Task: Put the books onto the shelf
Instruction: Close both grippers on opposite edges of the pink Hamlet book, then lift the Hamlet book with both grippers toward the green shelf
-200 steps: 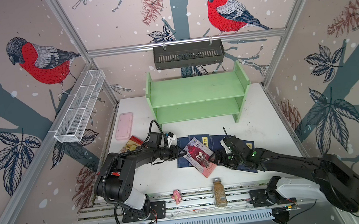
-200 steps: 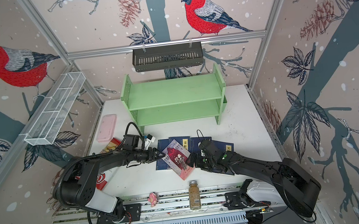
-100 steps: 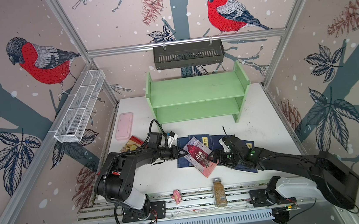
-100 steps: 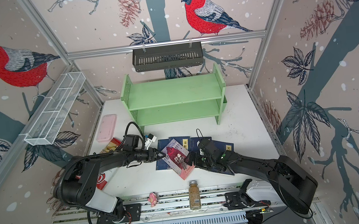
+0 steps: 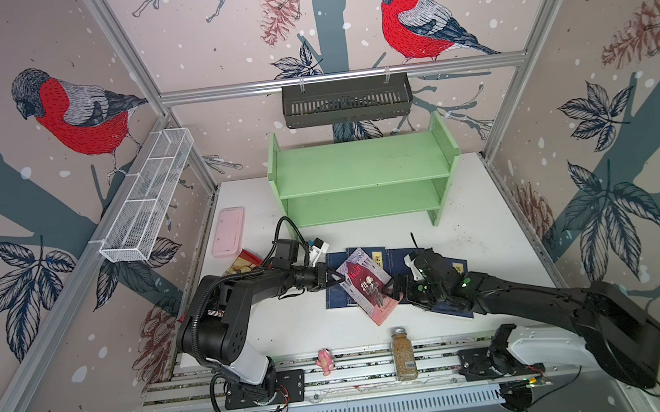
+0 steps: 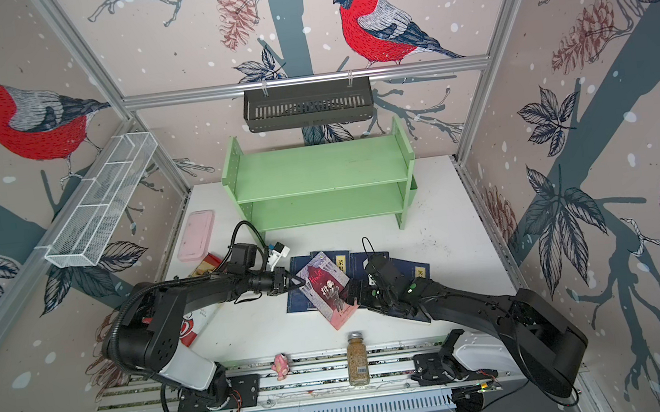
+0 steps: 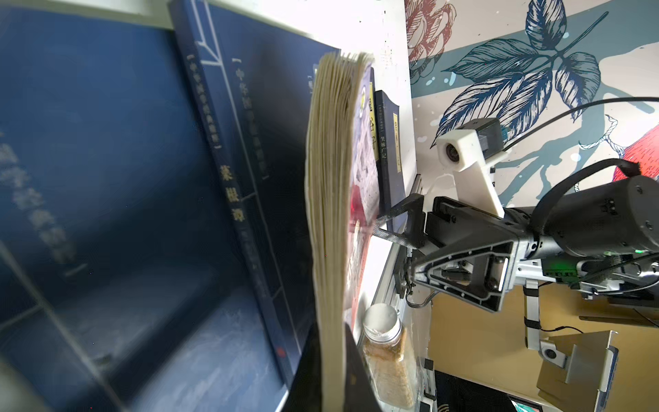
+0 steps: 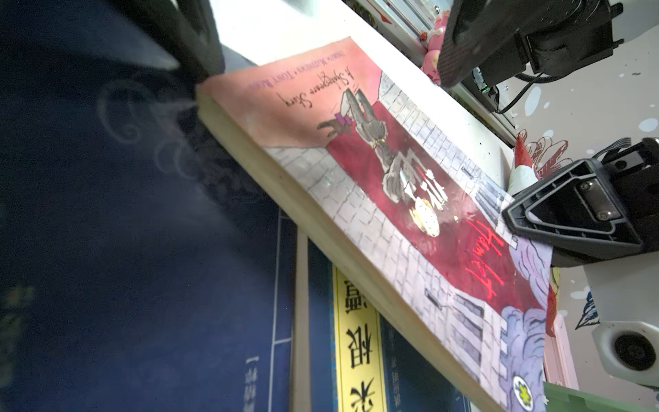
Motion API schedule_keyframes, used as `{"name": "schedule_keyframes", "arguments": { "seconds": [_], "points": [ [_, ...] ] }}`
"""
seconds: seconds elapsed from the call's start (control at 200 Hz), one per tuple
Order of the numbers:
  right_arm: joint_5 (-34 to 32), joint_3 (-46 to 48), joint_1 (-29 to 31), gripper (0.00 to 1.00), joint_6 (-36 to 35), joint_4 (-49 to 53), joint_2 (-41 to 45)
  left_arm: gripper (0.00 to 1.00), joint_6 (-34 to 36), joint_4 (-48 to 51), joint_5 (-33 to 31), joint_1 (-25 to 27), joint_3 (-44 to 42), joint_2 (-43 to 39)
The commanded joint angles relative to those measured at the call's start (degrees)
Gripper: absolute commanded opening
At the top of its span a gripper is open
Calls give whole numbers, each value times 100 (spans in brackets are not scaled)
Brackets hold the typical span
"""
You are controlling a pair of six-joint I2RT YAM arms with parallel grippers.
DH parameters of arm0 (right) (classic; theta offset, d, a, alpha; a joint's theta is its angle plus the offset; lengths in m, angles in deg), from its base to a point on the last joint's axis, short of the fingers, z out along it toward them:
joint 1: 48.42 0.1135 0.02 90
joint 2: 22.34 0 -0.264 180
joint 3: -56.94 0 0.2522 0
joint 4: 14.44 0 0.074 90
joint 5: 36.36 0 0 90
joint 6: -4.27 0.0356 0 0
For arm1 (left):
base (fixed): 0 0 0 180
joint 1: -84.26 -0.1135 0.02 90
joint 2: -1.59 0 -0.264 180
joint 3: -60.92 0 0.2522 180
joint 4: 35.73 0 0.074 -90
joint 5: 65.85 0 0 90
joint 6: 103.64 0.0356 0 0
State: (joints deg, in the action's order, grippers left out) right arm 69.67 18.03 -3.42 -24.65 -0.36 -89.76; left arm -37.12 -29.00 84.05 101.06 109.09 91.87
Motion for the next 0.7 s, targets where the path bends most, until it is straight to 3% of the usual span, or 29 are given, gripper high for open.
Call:
{"name": "schedule_keyframes", "arguments": {
  "seconds": [0.0, 0.225, 0.415, 0.53, 0.695],
  "points": [
    [-277, -14, -39, 96, -78, 127, 324, 0, 173, 204, 48, 0, 52, -385],
    [-640, -235, -276, 97, -296, 507, 1621, 0, 688, 1411, 8, -8, 604, -1041],
    [-983, -389, -391, 97, -516, 704, 2771, 0, 673, 1986, 69, -3, 942, -1765],
    [-1023, -579, -458, 97, -725, 790, 3157, 0, 381, 1846, 103, -2, 1229, -2283],
    [-803, -889, -474, 98, -870, 610, 3022, 0, -231, 1246, 22, -96, 1722, -2729]
  ]
}}
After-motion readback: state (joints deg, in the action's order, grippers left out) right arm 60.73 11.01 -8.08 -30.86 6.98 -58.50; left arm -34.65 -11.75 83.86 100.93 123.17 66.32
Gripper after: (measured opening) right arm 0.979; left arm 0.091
